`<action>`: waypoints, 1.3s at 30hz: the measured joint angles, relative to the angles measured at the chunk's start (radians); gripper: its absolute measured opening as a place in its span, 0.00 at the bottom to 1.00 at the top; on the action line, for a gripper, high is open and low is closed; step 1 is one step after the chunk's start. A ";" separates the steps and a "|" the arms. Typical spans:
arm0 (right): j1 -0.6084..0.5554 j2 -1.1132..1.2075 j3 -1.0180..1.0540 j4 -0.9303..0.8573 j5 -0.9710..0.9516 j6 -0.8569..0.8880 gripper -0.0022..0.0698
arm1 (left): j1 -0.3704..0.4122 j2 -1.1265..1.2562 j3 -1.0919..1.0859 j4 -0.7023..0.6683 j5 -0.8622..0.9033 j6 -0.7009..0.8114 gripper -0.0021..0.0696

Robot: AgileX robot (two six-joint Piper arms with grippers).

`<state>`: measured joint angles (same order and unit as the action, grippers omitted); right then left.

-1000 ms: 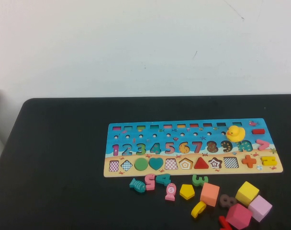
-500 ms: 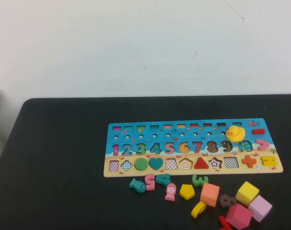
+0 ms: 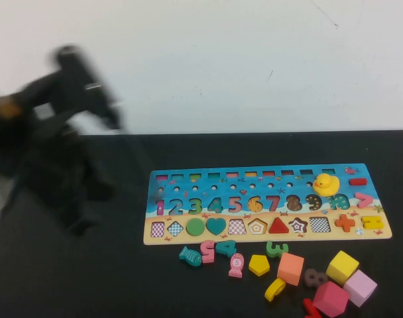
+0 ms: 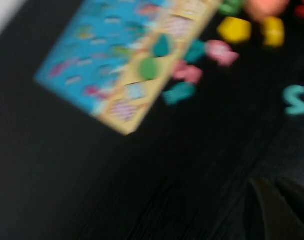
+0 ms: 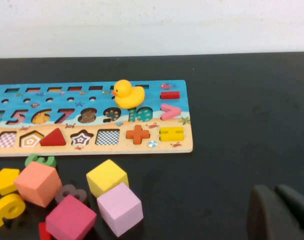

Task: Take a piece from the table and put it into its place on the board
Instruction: Pick up the "Pentagon"

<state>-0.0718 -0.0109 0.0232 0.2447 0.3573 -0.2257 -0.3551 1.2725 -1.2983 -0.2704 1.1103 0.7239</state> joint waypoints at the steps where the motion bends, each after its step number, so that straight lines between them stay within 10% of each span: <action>1: 0.000 0.000 0.000 0.000 0.000 0.000 0.06 | -0.008 0.054 -0.044 -0.019 0.029 0.027 0.03; 15: 0.000 0.000 0.000 0.000 0.000 0.000 0.06 | -0.319 0.767 -0.589 0.140 0.112 0.119 0.03; 33: 0.000 0.000 0.000 0.000 0.000 0.000 0.06 | -0.428 0.921 -0.614 0.160 0.005 0.085 0.03; 39: 0.000 0.000 0.000 0.000 0.000 0.000 0.06 | -0.428 0.981 -0.615 0.162 0.040 0.014 0.31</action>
<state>-0.0718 -0.0109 0.0232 0.2447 0.3573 -0.2257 -0.7835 2.2531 -1.9133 -0.1083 1.1499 0.7381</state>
